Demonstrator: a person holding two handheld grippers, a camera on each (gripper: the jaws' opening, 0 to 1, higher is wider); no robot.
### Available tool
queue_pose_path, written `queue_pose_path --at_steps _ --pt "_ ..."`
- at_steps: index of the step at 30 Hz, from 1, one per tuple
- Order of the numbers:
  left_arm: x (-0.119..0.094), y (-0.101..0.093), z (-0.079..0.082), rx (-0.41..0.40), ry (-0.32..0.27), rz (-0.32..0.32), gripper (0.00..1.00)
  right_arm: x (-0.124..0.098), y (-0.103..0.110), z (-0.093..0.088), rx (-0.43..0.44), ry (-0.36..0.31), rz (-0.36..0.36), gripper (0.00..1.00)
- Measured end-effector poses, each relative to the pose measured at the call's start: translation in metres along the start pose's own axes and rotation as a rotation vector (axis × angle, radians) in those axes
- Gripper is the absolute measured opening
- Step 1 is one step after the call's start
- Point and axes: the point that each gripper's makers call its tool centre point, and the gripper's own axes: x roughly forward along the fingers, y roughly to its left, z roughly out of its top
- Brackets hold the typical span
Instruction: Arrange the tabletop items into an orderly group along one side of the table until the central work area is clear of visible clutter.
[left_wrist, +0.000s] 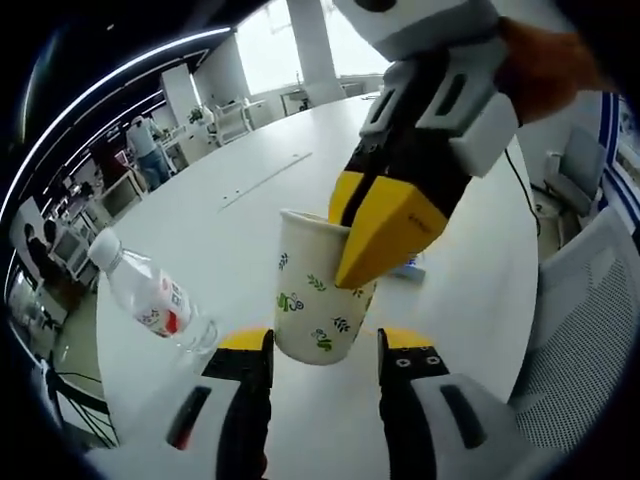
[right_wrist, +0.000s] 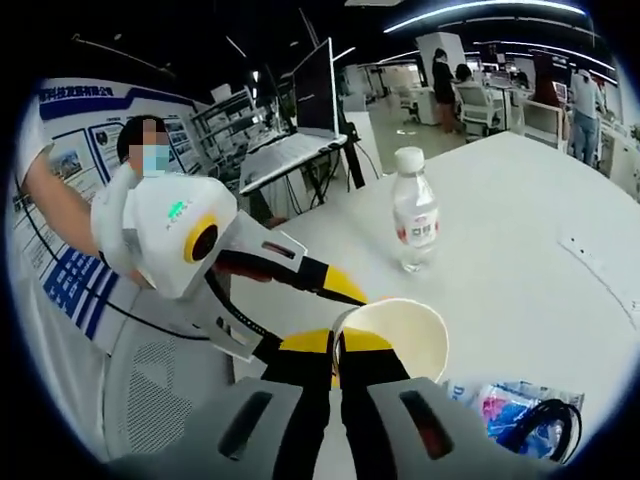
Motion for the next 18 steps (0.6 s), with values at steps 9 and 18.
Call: queue_pose_path --at_steps 9,18 --pt "-0.008 0.012 -0.011 -0.063 -0.001 0.034 0.40 0.015 -0.022 0.007 -0.081 0.064 -0.030 0.00" --pt "-0.018 0.021 -0.023 -0.106 -0.005 0.063 0.40 0.028 -0.054 0.006 -0.153 0.142 -0.093 0.00"
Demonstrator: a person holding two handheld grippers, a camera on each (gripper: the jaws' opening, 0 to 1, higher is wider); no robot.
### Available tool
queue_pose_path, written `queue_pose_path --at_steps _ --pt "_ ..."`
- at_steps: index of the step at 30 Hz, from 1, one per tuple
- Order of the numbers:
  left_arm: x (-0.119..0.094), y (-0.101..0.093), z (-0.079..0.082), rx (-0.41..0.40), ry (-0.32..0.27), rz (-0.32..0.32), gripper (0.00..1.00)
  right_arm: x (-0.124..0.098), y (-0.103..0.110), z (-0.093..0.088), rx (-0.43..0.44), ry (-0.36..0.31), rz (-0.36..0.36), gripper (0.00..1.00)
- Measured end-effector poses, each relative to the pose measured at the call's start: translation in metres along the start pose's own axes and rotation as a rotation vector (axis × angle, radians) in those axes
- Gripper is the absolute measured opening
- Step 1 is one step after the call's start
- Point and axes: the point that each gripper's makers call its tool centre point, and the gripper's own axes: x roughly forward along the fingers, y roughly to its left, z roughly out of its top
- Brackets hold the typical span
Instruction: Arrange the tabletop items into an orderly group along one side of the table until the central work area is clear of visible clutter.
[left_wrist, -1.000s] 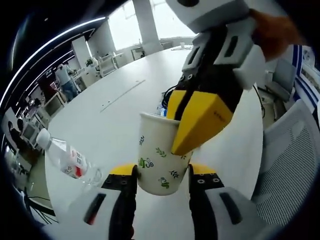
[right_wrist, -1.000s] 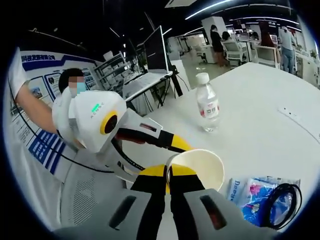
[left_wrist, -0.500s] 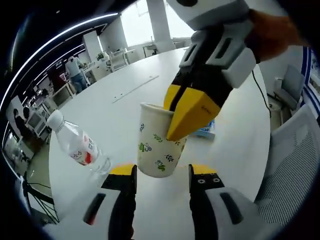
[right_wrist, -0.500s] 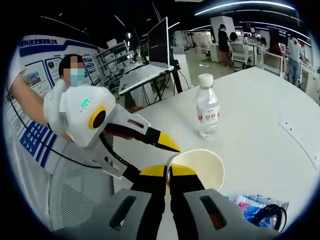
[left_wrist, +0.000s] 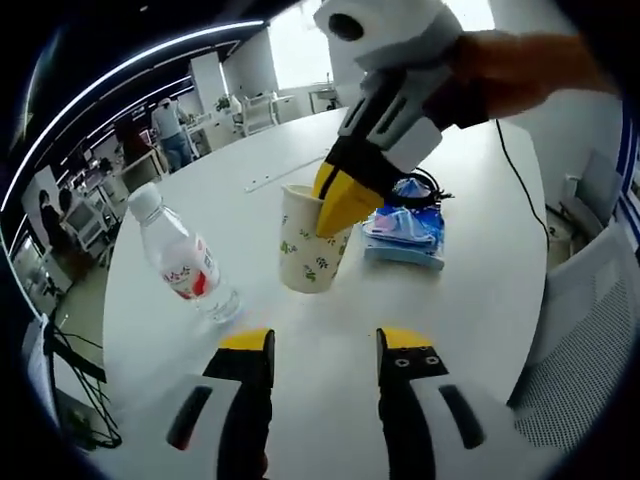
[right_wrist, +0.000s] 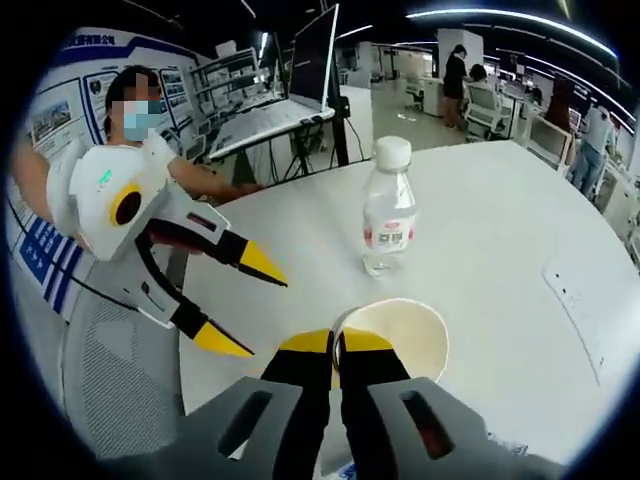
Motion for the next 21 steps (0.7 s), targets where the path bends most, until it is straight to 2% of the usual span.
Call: queue_pose_path --at_steps 9,21 --pt "-0.011 0.008 -0.008 -0.054 -0.012 0.024 0.40 0.017 -0.022 -0.005 -0.090 0.085 -0.034 0.00" --pt "-0.023 0.016 -0.023 -0.094 -0.011 0.050 0.40 0.046 -0.034 -0.003 -0.196 0.164 -0.030 0.00"
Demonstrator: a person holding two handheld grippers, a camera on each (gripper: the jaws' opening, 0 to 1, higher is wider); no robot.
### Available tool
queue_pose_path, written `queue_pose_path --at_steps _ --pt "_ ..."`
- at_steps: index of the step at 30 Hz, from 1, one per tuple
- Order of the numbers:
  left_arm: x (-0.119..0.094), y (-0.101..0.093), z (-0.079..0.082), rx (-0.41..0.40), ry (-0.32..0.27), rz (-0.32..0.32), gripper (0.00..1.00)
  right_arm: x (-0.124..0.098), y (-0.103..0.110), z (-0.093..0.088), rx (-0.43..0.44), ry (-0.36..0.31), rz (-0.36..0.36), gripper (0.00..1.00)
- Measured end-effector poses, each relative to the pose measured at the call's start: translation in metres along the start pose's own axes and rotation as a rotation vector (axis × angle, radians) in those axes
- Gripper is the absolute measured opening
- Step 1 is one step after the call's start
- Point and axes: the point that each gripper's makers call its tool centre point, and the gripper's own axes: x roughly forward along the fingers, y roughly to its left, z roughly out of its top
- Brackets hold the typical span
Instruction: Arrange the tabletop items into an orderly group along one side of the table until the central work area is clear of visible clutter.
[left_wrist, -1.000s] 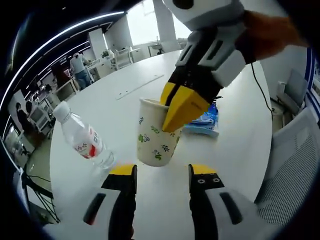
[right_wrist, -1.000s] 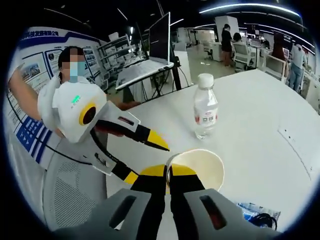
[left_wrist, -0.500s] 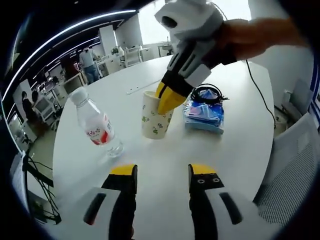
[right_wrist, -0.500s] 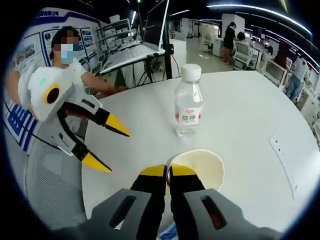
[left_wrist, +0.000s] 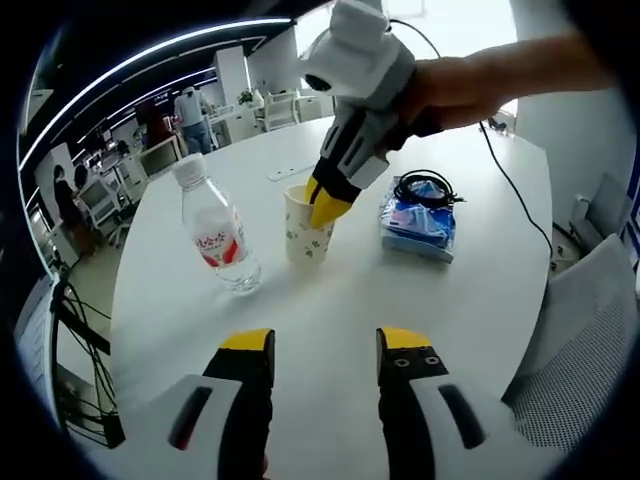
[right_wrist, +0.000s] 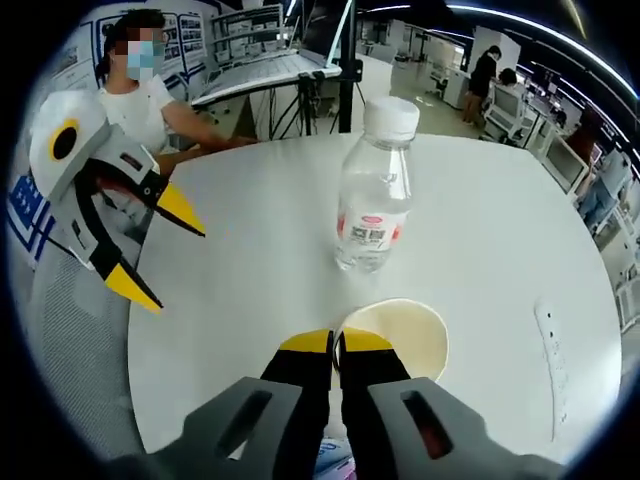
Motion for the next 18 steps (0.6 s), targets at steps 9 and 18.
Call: queue_pose_path --at_steps 9,18 --pt "-0.009 0.015 -0.011 -0.028 0.003 0.028 0.39 0.019 -0.002 0.003 -0.156 0.098 -0.016 0.00" --pt "-0.015 0.021 -0.018 -0.050 0.000 0.041 0.38 0.025 -0.005 0.006 -0.254 0.146 -0.025 0.00"
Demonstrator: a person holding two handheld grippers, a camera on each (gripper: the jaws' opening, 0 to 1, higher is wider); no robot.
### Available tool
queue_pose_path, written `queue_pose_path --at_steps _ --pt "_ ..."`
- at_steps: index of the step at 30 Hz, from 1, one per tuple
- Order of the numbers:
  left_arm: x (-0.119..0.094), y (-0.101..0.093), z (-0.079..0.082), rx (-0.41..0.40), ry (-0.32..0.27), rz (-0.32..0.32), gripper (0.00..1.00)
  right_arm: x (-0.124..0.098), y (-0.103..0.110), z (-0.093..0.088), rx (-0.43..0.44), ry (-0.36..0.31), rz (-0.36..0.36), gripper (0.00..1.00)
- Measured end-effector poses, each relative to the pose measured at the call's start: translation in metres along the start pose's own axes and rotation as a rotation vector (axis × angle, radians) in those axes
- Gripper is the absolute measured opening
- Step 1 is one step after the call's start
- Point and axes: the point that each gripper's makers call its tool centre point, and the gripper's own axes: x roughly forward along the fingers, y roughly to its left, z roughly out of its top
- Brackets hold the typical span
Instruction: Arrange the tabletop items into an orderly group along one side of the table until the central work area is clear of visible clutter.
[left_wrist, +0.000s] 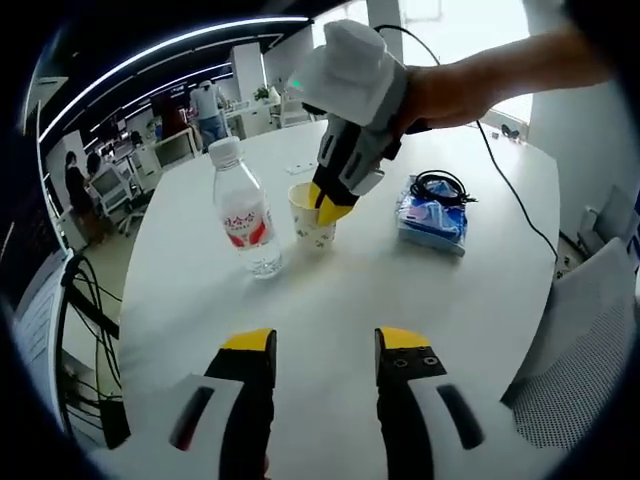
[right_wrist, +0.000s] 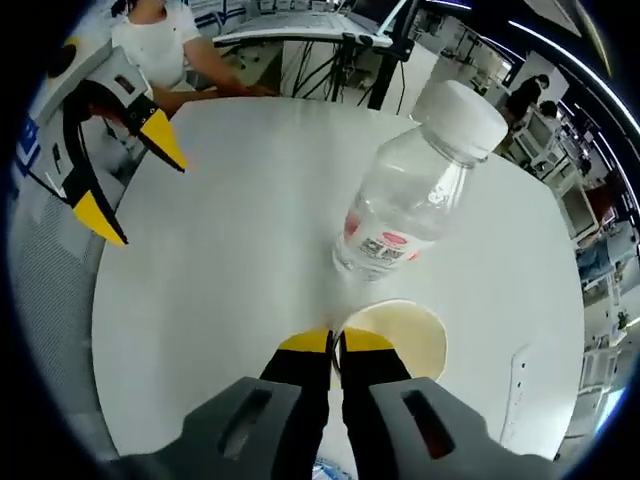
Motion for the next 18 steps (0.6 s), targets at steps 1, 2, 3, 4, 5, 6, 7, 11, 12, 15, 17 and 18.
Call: queue_pose_path --at_steps 1,2,3,4,5,6,7,11,12,15,17,18 --pt "-0.0006 0.0002 -0.0005 -0.003 0.000 0.001 0.38 0.0000 0.0000 0.0002 -0.008 0.003 0.001 0.00" --pt "-0.0012 0.0005 -0.0015 -0.007 0.000 0.002 0.38 -0.0008 0.0002 0.0006 -0.013 0.003 0.001 0.01" --pt "-0.0015 0.0008 -0.0021 -0.010 0.000 0.002 0.38 -0.0009 -0.0002 0.0009 -0.016 0.003 0.001 0.01" --pt "-0.0019 0.0007 -0.0027 -0.012 0.000 0.001 0.38 -0.0006 -0.0010 0.0007 -0.018 0.005 0.000 0.01" --pt "-0.0023 0.0005 -0.0029 -0.009 0.001 0.000 0.38 -0.0006 -0.0013 0.0008 -0.019 0.005 0.000 0.02" --pt "-0.0030 0.0008 -0.0032 -0.004 0.002 0.001 0.38 -0.0004 -0.0016 0.0010 -0.018 0.004 -0.001 0.02" --pt "-0.0033 0.0013 -0.0032 -0.003 0.002 0.002 0.38 -0.0004 -0.0013 0.0015 -0.020 0.004 0.000 0.03" --pt "-0.0055 0.0048 -0.0030 -0.009 0.000 0.007 0.37 -0.0011 0.0002 0.0013 -0.028 0.011 -0.002 0.05" --pt "-0.0058 0.0051 -0.0029 -0.010 -0.001 0.008 0.37 -0.0010 0.0002 0.0010 -0.024 0.011 -0.003 0.06" --pt "-0.0077 0.0064 -0.0022 -0.011 -0.004 0.012 0.37 -0.0014 0.0006 0.0012 -0.022 0.012 -0.007 0.07" --pt "-0.0085 0.0070 -0.0024 -0.011 -0.005 0.014 0.37 -0.0021 0.0013 0.0025 -0.018 0.010 -0.007 0.08" --pt "-0.0085 0.0070 -0.0026 -0.011 -0.004 0.014 0.37 -0.0021 0.0012 0.0042 -0.012 0.003 -0.006 0.08"
